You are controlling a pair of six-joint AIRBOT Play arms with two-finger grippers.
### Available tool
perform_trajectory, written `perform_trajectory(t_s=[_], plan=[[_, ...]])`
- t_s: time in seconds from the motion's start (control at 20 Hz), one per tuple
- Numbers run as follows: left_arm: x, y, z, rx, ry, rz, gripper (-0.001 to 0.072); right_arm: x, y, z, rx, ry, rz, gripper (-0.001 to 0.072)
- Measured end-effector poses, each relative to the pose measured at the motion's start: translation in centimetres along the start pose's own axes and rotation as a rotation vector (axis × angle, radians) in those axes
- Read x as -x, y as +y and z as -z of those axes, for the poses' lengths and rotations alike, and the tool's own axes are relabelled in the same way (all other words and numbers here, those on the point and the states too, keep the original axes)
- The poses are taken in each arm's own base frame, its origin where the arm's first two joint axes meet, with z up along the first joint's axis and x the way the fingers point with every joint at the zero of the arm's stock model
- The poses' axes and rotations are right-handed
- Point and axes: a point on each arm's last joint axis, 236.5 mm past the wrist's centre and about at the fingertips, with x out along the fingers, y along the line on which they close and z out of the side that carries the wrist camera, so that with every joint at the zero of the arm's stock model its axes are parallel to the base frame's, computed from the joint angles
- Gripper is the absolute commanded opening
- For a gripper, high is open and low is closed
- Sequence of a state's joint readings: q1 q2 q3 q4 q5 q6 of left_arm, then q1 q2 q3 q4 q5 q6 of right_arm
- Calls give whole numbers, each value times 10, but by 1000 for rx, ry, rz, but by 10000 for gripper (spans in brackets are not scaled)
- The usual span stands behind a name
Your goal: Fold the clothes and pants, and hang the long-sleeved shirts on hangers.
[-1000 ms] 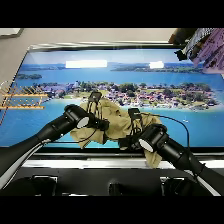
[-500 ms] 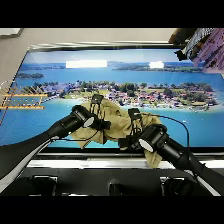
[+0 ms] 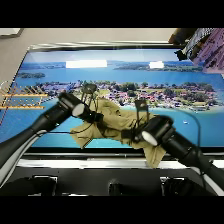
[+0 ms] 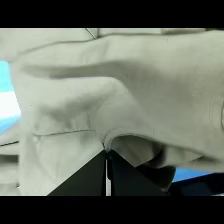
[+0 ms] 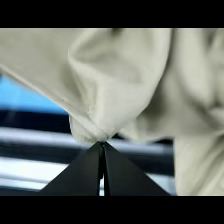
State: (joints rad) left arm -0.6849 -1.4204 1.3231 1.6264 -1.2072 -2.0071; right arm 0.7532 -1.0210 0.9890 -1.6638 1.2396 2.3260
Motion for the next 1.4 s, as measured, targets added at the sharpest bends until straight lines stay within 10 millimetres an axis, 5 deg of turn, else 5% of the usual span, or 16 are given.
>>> perform_trajectory(t_s=[0.2,0.35,0.5,0.7,0.8,1.0,1.2,1.4], plan=[[55,13,-15,-20,-58,10,26,61,-6,-67,-101,-157,-43,32],[99,19,-16,-14,-108,25,26,118,-2,-100,-117,-260,-106,32],[141,25,-9,7,-165,46,26,166,10,-107,-108,-299,-188,33],[165,28,-1,22,-196,61,26,189,16,-100,-49,-285,-224,67],[160,28,1,24,-178,55,26,188,16,-99,-2,-286,-215,139],[130,24,-4,24,-123,37,26,146,12,-84,68,-198,-169,581],[90,15,-11,22,-56,31,26,82,45,-47,154,-91,-222,678],[59,12,-11,23,8,22,26,23,81,-1,231,-26,-238,677]])
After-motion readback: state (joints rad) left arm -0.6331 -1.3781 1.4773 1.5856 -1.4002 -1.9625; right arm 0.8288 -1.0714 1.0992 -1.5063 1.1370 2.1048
